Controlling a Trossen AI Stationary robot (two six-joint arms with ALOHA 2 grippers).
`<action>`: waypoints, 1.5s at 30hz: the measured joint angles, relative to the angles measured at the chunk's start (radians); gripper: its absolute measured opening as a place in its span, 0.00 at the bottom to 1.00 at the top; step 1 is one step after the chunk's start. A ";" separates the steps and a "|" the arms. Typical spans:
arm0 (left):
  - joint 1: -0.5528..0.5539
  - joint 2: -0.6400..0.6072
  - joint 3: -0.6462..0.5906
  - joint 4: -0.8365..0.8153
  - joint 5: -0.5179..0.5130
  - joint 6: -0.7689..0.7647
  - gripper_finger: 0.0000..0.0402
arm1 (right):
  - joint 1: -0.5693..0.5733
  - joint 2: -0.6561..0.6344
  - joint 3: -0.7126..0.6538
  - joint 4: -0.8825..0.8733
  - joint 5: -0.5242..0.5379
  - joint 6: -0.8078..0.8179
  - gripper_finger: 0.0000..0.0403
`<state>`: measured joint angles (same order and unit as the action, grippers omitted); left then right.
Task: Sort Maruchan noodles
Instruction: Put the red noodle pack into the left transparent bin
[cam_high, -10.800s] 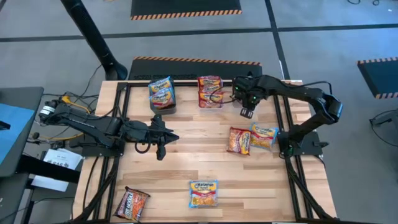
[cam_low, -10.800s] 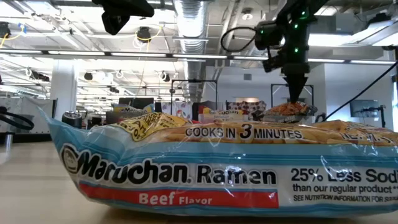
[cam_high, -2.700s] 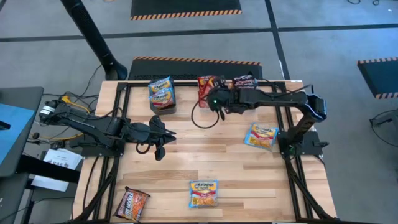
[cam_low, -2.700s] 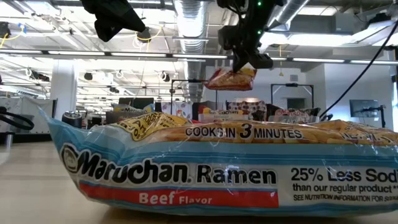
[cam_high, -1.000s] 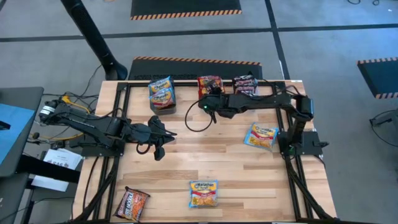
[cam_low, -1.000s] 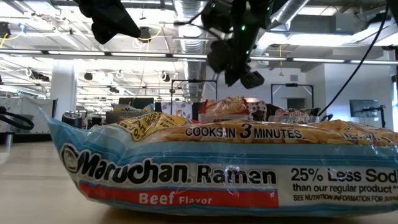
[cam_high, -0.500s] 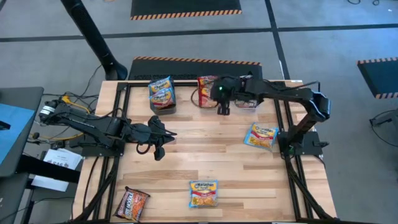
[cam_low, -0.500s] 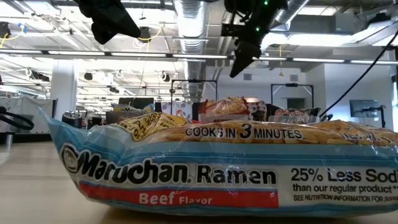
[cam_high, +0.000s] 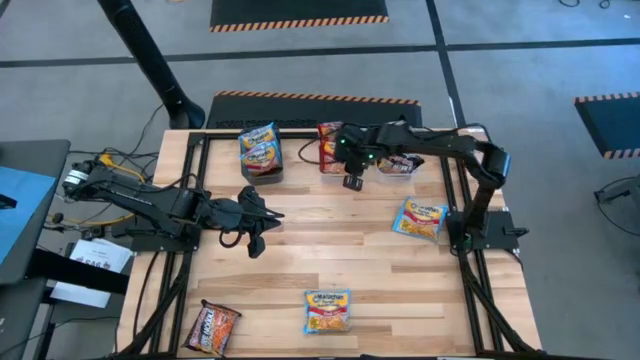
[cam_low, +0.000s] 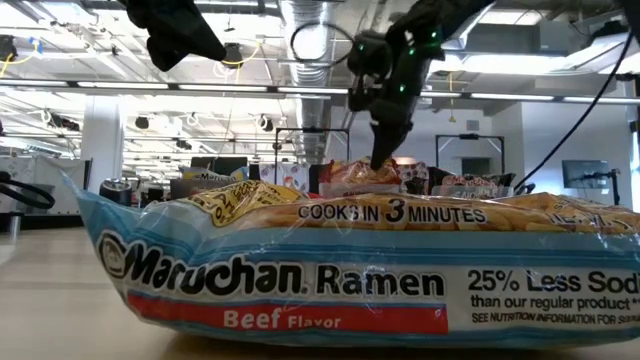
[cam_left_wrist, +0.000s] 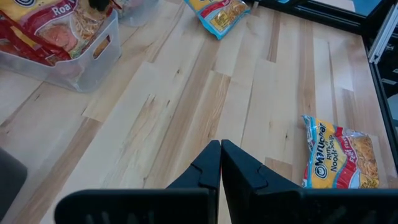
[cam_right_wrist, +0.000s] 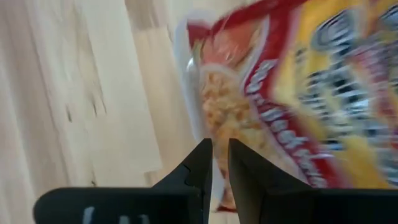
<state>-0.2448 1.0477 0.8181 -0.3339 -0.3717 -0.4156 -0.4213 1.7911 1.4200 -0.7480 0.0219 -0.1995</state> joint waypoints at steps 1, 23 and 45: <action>0.000 0.000 0.000 0.000 0.000 0.000 0.00 | 0.001 0.015 0.000 -0.003 0.001 0.000 0.19; 0.000 0.000 0.000 -0.001 -0.001 0.000 0.00 | 0.022 0.061 0.085 -0.041 0.033 0.017 0.19; 0.000 0.000 0.000 -0.020 -0.002 -0.015 0.00 | -0.020 0.062 0.097 -0.086 0.055 0.158 0.19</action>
<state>-0.2448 1.0477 0.8177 -0.3534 -0.3733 -0.4309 -0.4411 1.8530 1.5173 -0.8344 0.0772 -0.0413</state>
